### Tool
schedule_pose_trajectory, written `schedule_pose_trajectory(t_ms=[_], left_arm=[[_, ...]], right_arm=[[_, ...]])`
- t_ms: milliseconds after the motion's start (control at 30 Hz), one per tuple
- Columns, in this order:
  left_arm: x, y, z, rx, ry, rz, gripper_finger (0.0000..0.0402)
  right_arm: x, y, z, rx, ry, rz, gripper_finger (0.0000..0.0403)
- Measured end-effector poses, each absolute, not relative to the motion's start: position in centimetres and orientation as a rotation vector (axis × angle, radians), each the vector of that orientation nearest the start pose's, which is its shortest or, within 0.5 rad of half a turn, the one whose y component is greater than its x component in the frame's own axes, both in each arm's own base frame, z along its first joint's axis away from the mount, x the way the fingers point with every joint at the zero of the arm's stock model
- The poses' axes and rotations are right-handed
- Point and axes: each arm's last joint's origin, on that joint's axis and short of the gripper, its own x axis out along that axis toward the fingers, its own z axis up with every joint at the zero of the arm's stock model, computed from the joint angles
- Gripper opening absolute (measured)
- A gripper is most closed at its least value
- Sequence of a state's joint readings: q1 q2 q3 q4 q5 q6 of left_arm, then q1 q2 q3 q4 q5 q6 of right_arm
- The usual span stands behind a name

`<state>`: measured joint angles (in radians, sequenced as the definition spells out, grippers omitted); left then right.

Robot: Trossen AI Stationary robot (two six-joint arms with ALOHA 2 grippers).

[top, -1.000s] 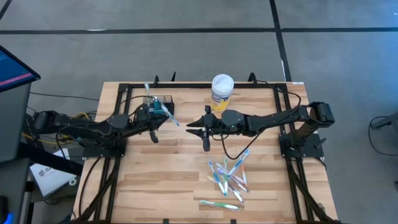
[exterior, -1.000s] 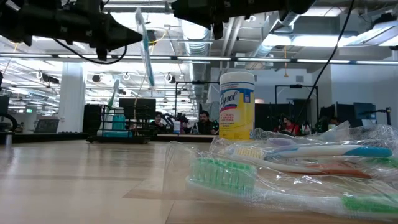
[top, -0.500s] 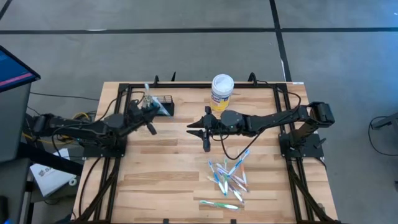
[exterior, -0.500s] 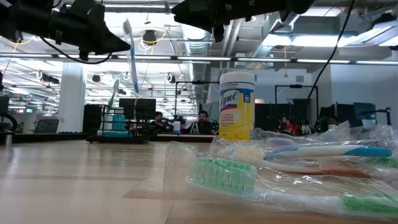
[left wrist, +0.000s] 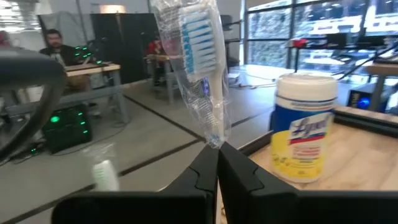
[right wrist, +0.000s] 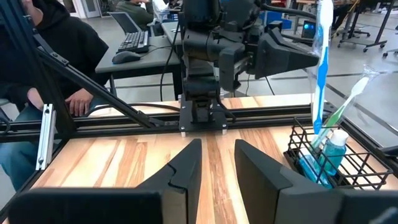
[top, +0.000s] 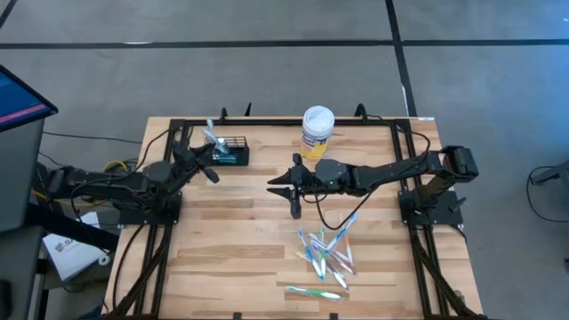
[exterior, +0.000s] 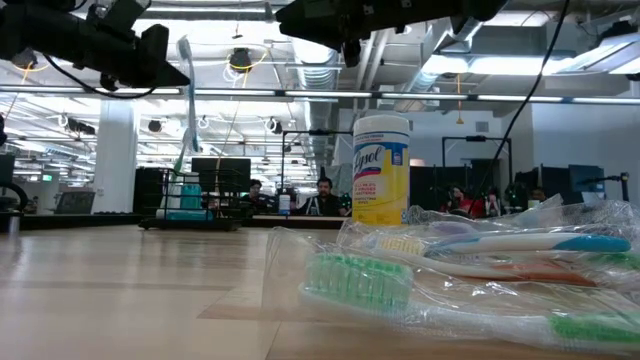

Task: Pick & Place toothbrushing station
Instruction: Put the right blue toothbrush into the mesh organizer

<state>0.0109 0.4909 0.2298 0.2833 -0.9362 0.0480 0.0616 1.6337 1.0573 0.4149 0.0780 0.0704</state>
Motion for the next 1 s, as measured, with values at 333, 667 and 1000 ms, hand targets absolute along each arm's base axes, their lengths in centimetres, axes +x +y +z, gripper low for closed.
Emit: schedule_pose_trajectory(t_ms=[333,667,1000], left_arm=[[11.7,3.7,24.0,0.037,0.085,1.061,0.0000],[11.1,5.0,23.4,0.000,0.168,1.128,0.0000],[10.7,6.0,22.5,-0.060,0.219,1.130,0.0000]], right_arm=[[37.0,2.0,26.8,0.058,0.162,-0.022,0.0088],[37.0,2.2,26.6,0.057,0.173,-0.018,0.0088],[36.9,2.2,26.5,0.056,0.186,-0.019,0.0088]])
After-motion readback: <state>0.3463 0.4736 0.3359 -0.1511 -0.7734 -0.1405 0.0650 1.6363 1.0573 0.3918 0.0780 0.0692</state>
